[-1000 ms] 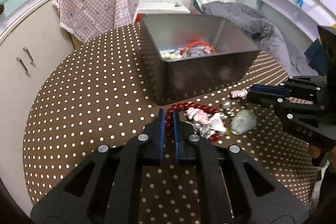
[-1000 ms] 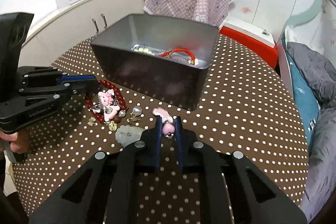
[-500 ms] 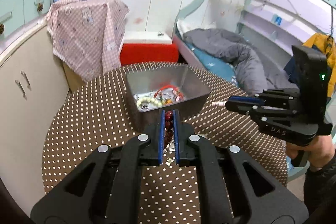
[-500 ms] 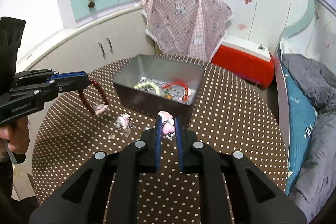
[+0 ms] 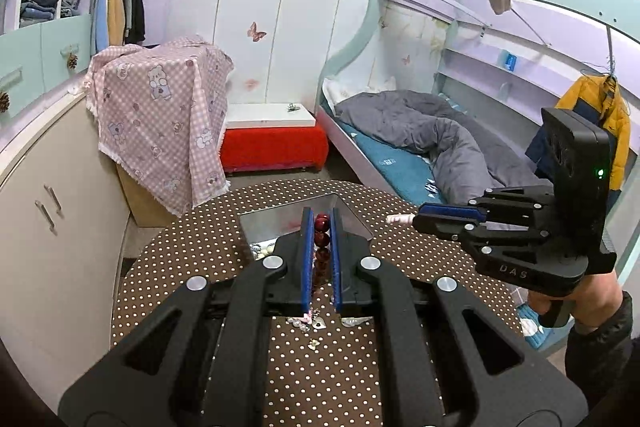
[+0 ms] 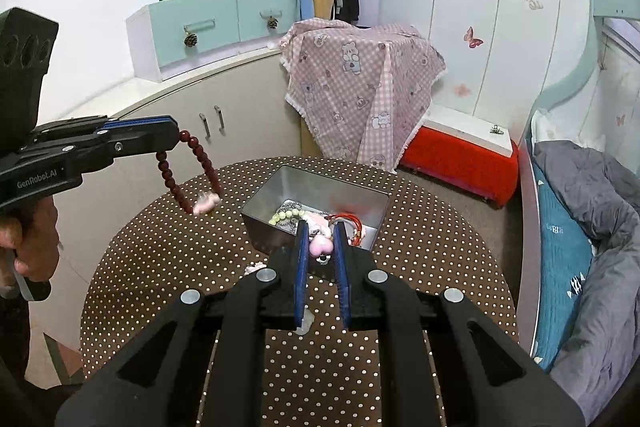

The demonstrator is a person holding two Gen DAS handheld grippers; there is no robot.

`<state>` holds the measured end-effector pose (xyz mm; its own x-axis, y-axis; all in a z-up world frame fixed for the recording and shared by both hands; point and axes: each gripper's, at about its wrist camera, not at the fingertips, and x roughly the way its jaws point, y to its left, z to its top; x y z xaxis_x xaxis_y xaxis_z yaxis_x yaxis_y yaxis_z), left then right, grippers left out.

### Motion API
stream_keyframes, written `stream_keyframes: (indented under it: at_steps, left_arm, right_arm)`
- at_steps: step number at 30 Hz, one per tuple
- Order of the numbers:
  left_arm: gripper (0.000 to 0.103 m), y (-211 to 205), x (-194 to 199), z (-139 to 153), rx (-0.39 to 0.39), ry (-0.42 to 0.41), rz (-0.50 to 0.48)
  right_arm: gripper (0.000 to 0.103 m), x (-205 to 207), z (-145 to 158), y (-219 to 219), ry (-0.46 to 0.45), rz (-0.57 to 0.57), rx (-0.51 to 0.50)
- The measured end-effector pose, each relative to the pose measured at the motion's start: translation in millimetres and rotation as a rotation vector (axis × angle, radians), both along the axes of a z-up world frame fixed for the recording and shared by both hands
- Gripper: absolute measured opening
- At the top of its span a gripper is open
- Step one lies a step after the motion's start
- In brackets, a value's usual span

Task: Organize jewelry
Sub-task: 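Lower the red necklace and pink charm into the grey box, open both tools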

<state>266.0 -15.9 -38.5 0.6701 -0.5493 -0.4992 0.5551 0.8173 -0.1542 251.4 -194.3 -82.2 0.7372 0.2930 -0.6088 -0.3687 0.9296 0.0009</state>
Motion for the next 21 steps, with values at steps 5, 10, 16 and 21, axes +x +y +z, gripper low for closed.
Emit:
stream_keyframes:
  at_steps: [5, 10, 16, 21]
  left_arm:
    - [0.008, -16, 20, -49, 0.184, 0.108, 0.033]
    - [0.008, -9, 32, -95, 0.135, 0.271, 0.026]
    - [0.008, -4, 19, -77, 0.070, 0.228, -0.027]
    - [0.008, -7, 18, -81, 0.061, 0.253, -0.059]
  right_arm:
    - [0.011, 2, -24, 4, 0.064, 0.013, 0.002]
    - [0.011, -1, -33, 6, 0.089, 0.022, 0.003]
    - [0.011, -2, -30, 3, 0.083, 0.015, 0.012]
    - [0.011, -4, -32, 1, 0.085, 0.015, 0.021]
